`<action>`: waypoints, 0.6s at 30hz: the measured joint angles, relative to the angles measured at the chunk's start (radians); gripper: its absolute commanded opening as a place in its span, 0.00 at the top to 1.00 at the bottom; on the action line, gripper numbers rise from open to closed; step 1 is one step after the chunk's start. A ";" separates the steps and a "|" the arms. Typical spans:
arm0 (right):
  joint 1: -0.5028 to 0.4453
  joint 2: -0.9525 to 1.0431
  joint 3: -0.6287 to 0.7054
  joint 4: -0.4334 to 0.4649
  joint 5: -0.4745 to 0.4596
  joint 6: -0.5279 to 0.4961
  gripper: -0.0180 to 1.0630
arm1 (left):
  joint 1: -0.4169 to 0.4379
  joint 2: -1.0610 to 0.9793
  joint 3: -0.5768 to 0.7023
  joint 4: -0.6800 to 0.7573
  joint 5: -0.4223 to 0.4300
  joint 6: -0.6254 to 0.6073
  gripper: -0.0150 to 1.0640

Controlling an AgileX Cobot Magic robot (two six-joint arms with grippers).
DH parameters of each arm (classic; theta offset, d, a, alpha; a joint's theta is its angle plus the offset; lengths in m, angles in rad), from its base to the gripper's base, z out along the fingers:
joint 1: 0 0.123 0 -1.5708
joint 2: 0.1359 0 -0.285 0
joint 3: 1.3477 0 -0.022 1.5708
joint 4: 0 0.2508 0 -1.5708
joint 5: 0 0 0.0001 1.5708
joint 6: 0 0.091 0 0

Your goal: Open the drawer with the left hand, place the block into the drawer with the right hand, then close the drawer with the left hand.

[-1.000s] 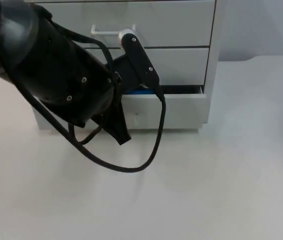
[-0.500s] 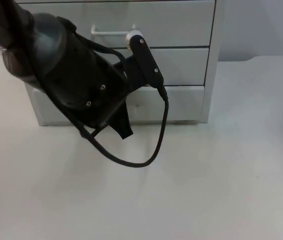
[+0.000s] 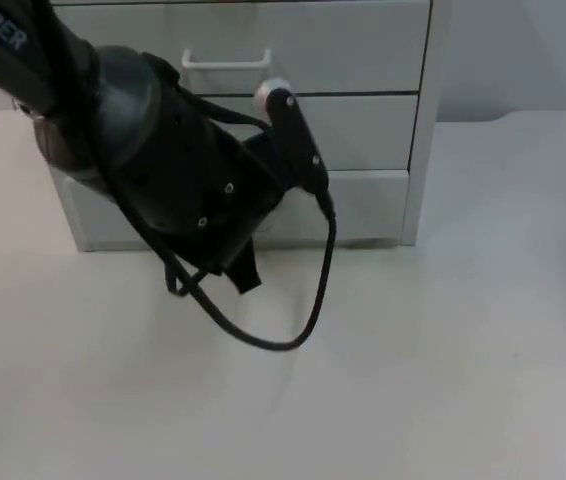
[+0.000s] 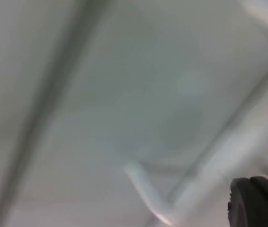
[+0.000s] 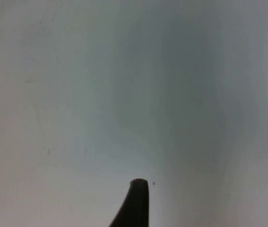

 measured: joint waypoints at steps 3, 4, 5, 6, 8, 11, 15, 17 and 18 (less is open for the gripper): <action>0.000 0.000 0.000 0.000 -0.009 0.000 0.27 | -0.027 -0.016 0.023 -0.065 0.004 0.028 0.99; 0.000 0.000 0.000 0.000 -0.009 0.000 0.27 | -0.048 -0.033 0.038 -0.095 0.004 0.038 0.99; 0.000 0.000 0.000 0.000 -0.009 -0.003 0.27 | -0.065 -0.060 0.051 -0.121 0.005 0.045 0.99; 0.000 0.000 0.000 0.000 -0.012 -0.004 0.27 | -0.092 -0.097 0.069 -0.144 0.007 0.050 0.99; 0.000 0.000 0.000 0.000 -0.016 -0.007 0.27 | -0.131 -0.153 0.093 -0.182 0.009 0.064 0.99; 0.000 0.000 0.000 0.000 -0.018 -0.010 0.27 | -0.175 -0.223 0.119 -0.239 0.010 0.088 0.99; 0.000 0.000 0.000 0.000 -0.018 -0.010 0.27 | -0.213 -0.338 0.135 -0.386 0.011 0.177 0.99; 0.000 0.000 0.000 0.000 -0.019 -0.010 0.27 | -0.216 -0.399 0.137 -0.476 0.004 0.251 0.99; 0.000 0.000 0.000 0.000 -0.019 -0.010 0.27 | -0.216 -0.432 0.139 -0.525 -0.003 0.288 0.99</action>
